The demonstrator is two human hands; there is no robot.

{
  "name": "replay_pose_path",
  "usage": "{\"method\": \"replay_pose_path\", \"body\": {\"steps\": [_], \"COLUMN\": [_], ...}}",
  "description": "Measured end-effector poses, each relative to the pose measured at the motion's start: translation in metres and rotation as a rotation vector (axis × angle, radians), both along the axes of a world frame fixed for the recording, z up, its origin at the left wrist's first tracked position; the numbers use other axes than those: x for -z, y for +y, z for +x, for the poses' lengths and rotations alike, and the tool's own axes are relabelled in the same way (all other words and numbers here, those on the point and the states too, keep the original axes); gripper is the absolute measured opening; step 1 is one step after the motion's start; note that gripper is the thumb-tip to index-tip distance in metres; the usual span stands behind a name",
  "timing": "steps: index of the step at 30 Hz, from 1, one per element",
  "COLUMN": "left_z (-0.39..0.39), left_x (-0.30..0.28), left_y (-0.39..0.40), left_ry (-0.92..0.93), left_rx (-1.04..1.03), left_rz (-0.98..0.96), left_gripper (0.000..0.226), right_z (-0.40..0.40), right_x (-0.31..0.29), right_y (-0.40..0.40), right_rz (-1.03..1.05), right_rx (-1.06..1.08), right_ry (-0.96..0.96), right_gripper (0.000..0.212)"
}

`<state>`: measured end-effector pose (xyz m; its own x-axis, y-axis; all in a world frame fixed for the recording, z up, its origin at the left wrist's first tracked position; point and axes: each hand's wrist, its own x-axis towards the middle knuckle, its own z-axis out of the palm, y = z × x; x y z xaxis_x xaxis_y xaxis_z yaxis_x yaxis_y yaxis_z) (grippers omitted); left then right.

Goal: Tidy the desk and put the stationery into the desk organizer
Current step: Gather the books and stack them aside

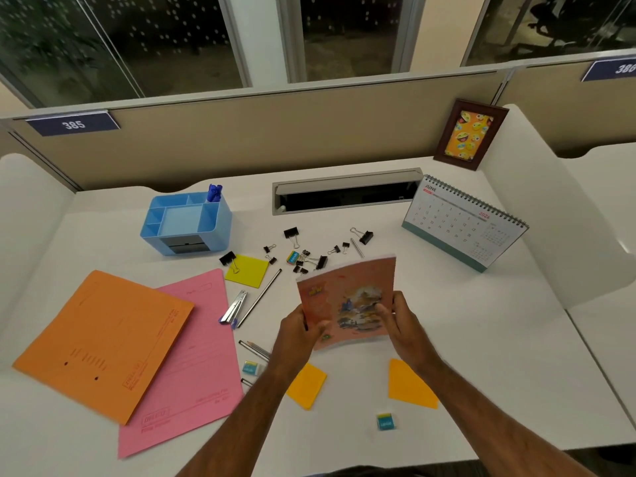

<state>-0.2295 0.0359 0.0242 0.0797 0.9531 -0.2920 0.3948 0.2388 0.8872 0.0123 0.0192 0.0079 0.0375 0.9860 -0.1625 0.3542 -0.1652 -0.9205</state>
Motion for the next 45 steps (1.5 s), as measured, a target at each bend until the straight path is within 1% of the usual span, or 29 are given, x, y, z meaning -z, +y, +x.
{"method": "replay_pose_path", "body": {"steps": [3, 5, 7, 13, 17, 20, 22, 31, 36, 45], "left_z": [0.018, 0.033, 0.049, 0.105, 0.14, 0.165, 0.179, 0.227, 0.238, 0.252], "left_x": [-0.004, -0.006, -0.007, -0.005, -0.001, 0.004, 0.007, 0.019, 0.025, 0.029], "left_y": [0.001, 0.001, 0.001, -0.001, -0.006, -0.011, -0.013, -0.016, -0.019, -0.014], "left_ry": [-0.044, -0.086, -0.11, -0.217, -0.248, -0.21, -0.202, -0.193, -0.168, -0.122], "left_rx": [0.013, 0.021, 0.033, 0.033, 0.064, 0.117, 0.134, 0.194, 0.196, 0.176], "left_rz": [-0.007, -0.025, -0.031, -0.155, -0.236, -0.262, -0.273, -0.463, -0.507, -0.516], "left_gripper": [0.032, 0.036, 0.042, 0.041, 0.052, 0.063, 0.065, 0.054, 0.05, 0.044], "right_z": [0.014, 0.026, 0.04, 0.088, 0.12, 0.143, 0.158, 0.22, 0.233, 0.233], "right_x": [-0.008, -0.013, -0.018, -0.014, -0.001, 0.008, 0.013, 0.034, 0.041, 0.042], "right_y": [-0.001, -0.002, -0.005, -0.019, -0.033, -0.041, -0.044, -0.057, -0.063, -0.059], "right_rz": [0.029, 0.029, 0.015, -0.033, -0.064, -0.093, -0.122, -0.214, -0.238, -0.186], "right_rx": [0.072, 0.12, 0.17, 0.299, 0.368, 0.408, 0.423, 0.411, 0.399, 0.436], "right_ry": [0.129, 0.204, 0.226, 0.165, 0.168, 0.151, 0.128, 0.023, -0.028, -0.159], "right_gripper": [0.019, 0.021, 0.024, 0.033, 0.023, 0.02, 0.02, 0.023, 0.022, 0.025]}}
